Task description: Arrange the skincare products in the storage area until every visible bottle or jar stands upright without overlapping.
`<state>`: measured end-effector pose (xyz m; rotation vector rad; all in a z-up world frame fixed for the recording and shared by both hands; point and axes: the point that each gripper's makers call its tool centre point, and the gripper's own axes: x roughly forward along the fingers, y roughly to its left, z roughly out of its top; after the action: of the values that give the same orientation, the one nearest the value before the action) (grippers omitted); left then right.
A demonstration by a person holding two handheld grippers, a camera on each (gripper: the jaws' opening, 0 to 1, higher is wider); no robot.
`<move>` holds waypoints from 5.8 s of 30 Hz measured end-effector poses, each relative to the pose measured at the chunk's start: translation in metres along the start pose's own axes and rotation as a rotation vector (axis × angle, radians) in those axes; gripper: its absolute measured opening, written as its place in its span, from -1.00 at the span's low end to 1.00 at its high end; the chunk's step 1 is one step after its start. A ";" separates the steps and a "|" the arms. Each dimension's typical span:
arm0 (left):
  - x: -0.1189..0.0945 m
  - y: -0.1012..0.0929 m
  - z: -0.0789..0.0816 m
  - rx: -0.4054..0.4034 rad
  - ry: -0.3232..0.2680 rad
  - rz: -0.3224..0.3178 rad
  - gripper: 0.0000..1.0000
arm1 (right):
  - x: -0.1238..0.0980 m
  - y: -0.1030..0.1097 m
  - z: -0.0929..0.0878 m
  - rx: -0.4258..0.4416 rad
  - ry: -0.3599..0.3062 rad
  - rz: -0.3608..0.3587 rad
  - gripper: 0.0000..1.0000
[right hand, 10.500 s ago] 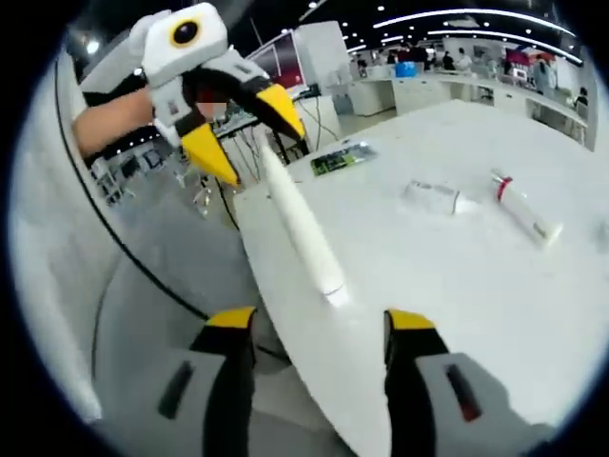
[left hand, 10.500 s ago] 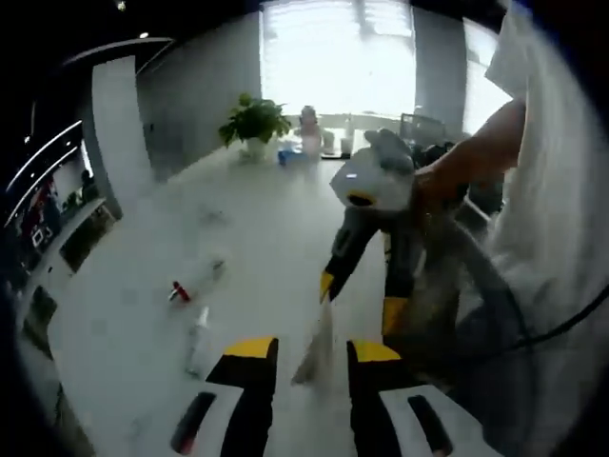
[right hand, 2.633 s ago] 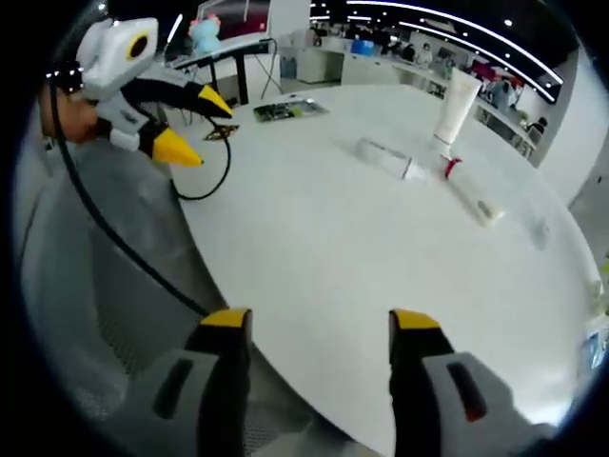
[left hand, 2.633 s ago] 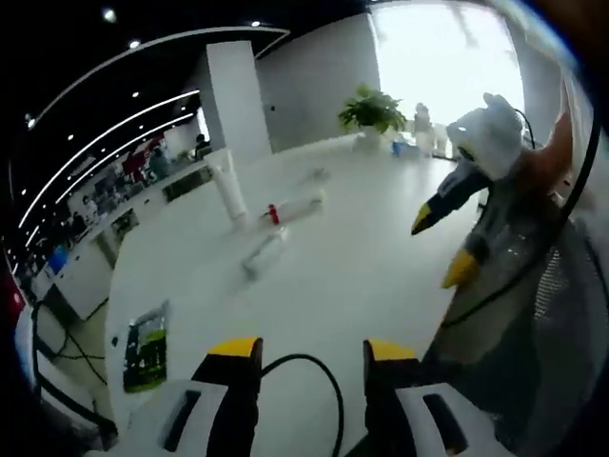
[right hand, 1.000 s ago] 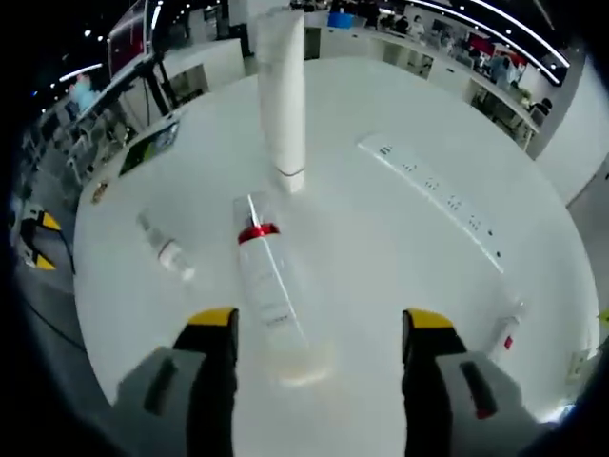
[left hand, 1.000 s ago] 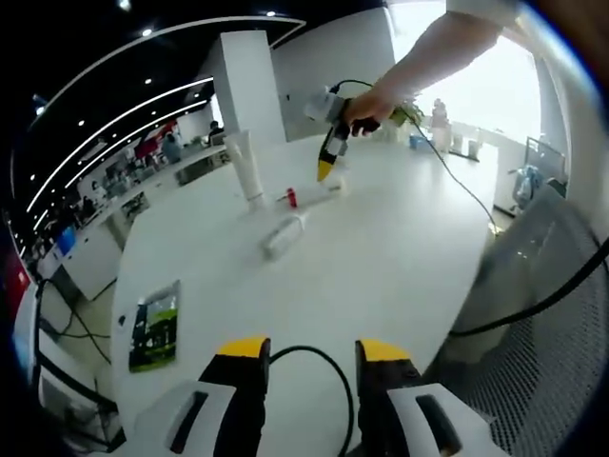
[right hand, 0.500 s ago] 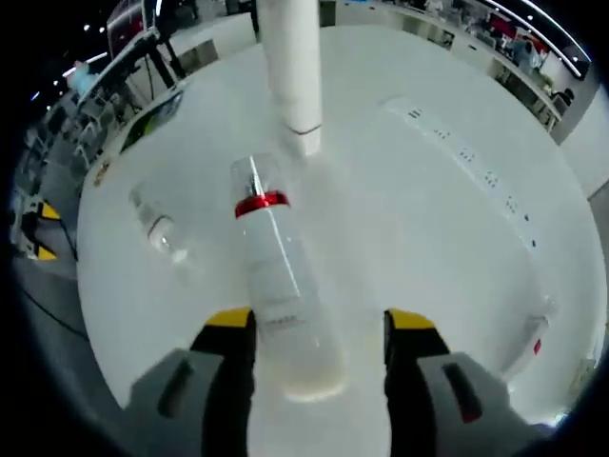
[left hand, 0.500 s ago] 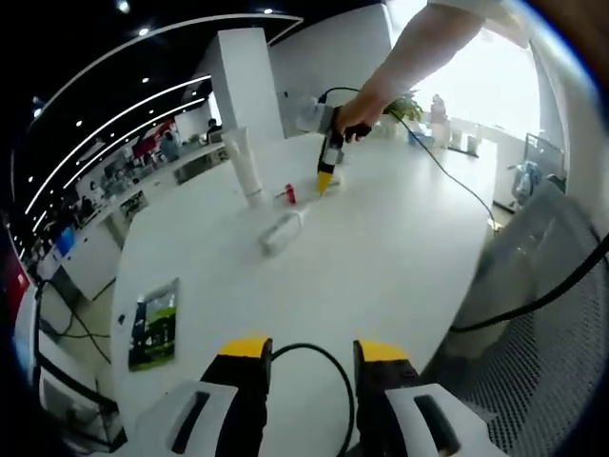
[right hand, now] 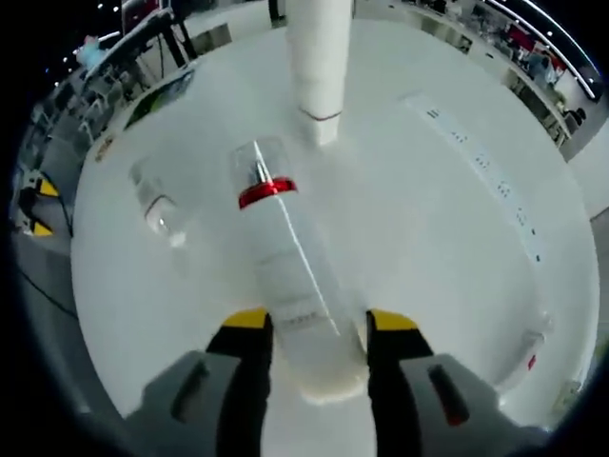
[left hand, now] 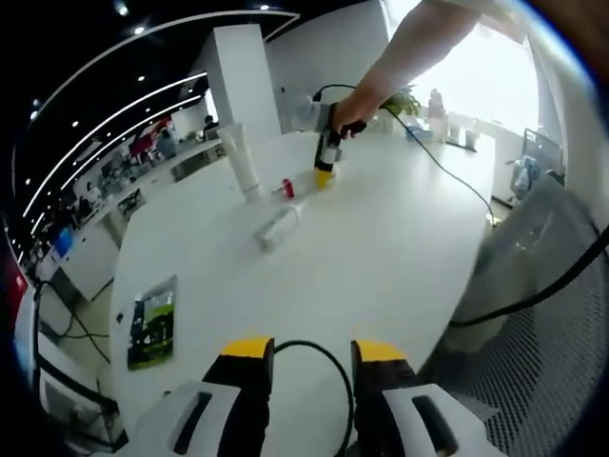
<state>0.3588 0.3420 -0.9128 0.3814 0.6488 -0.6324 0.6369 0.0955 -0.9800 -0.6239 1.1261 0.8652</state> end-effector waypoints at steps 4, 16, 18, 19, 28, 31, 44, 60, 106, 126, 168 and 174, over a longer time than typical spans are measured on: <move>0.000 -0.001 -0.002 0.009 0.011 -0.003 -0.38 | 0.000 0.002 0.000 -0.017 0.007 0.001 -0.35; 0.000 0.000 -0.001 0.004 0.005 -0.001 -0.39 | -0.002 -0.001 -0.001 -0.016 0.024 -0.052 -0.44; 0.000 0.000 -0.001 0.002 0.006 0.001 -0.39 | -0.002 -0.001 -0.001 0.001 0.017 -0.067 -0.45; 0.000 0.000 -0.001 -0.001 0.005 0.001 -0.39 | -0.003 -0.001 -0.002 0.009 0.018 -0.072 -0.45; -0.001 0.000 0.000 -0.001 0.004 0.000 -0.40 | -0.007 0.007 -0.001 0.039 -0.015 -0.060 -0.46; -0.001 0.000 -0.001 0.001 0.005 0.000 -0.40 | -0.011 0.009 0.000 0.057 -0.035 -0.056 -0.46; 0.000 -0.001 -0.001 0.005 0.005 -0.002 -0.41 | -0.041 0.019 0.003 0.116 -0.136 -0.061 -0.47; 0.000 -0.003 -0.003 0.023 0.013 -0.003 -0.42 | -0.065 0.032 -0.004 0.149 -0.217 -0.094 -0.48; 0.003 -0.007 -0.013 0.037 0.067 -0.021 -0.42 | -0.034 0.157 -0.086 -0.024 -0.036 0.032 -0.47; -0.002 0.012 -0.015 0.049 0.071 0.080 -0.43 | -0.028 0.155 -0.078 -0.122 0.143 0.104 -0.22; -0.002 0.017 -0.018 0.067 0.088 0.103 -0.46 | -0.035 0.179 -0.029 -0.142 -0.002 0.083 -0.47; -0.003 0.017 -0.018 0.068 0.092 0.102 -0.46 | -0.049 0.195 -0.012 -0.160 -0.089 0.096 -0.47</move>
<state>0.3601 0.3651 -0.9224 0.5062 0.6923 -0.5435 0.4575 0.1766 -0.9386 -0.6603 1.0189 1.0632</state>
